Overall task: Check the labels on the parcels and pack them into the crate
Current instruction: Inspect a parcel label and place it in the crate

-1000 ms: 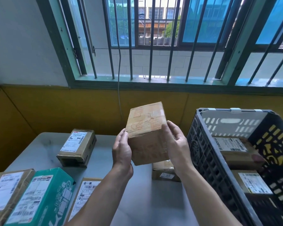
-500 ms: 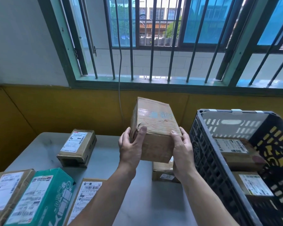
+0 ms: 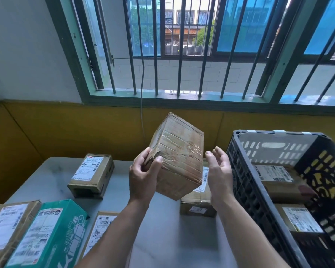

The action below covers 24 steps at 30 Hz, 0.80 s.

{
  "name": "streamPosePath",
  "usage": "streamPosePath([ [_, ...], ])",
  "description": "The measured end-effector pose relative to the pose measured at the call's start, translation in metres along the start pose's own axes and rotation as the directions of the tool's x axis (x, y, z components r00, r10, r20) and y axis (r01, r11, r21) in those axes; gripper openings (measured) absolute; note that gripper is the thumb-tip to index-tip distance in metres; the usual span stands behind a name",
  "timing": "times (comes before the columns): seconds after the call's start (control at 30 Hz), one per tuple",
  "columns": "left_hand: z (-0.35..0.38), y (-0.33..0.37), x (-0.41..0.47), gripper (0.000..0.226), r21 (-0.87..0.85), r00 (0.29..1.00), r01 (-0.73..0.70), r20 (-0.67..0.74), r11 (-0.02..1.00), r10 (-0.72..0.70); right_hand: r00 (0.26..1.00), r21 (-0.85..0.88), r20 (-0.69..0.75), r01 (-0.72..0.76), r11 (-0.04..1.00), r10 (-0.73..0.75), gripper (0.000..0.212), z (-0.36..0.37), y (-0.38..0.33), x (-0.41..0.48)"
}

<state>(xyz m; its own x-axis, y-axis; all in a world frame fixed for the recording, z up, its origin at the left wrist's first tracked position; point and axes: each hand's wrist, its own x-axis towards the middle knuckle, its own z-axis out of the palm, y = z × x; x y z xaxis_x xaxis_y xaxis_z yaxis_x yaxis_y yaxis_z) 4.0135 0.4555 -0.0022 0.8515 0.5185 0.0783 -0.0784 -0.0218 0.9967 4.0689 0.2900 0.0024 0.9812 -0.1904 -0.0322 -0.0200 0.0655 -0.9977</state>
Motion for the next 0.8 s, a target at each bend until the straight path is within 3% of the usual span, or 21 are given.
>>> streamPosePath([
  [0.27,-0.019,-0.006,0.006,0.056,0.158,0.984,-0.152,0.116,0.976,0.135,0.992,-0.271,0.027,0.124,0.954,-0.121,0.061,0.001,-0.038,0.03],
  [0.57,-0.023,-0.006,0.014,0.059,0.251,0.9,-0.376,0.327,0.892,0.288,0.99,-0.443,0.138,0.029,0.896,0.037,0.09,0.001,-0.045,0.057],
  [0.67,-0.022,-0.005,0.015,0.053,0.233,0.876,-0.423,0.352,0.876,0.329,0.98,-0.398,0.159,-0.049,0.916,0.122,0.088,-0.001,-0.038,0.057],
  [0.8,-0.02,-0.005,0.016,0.052,0.214,0.864,-0.467,0.318,0.858,0.391,0.978,-0.312,0.138,-0.108,0.944,0.157,0.066,-0.004,-0.029,0.056],
])
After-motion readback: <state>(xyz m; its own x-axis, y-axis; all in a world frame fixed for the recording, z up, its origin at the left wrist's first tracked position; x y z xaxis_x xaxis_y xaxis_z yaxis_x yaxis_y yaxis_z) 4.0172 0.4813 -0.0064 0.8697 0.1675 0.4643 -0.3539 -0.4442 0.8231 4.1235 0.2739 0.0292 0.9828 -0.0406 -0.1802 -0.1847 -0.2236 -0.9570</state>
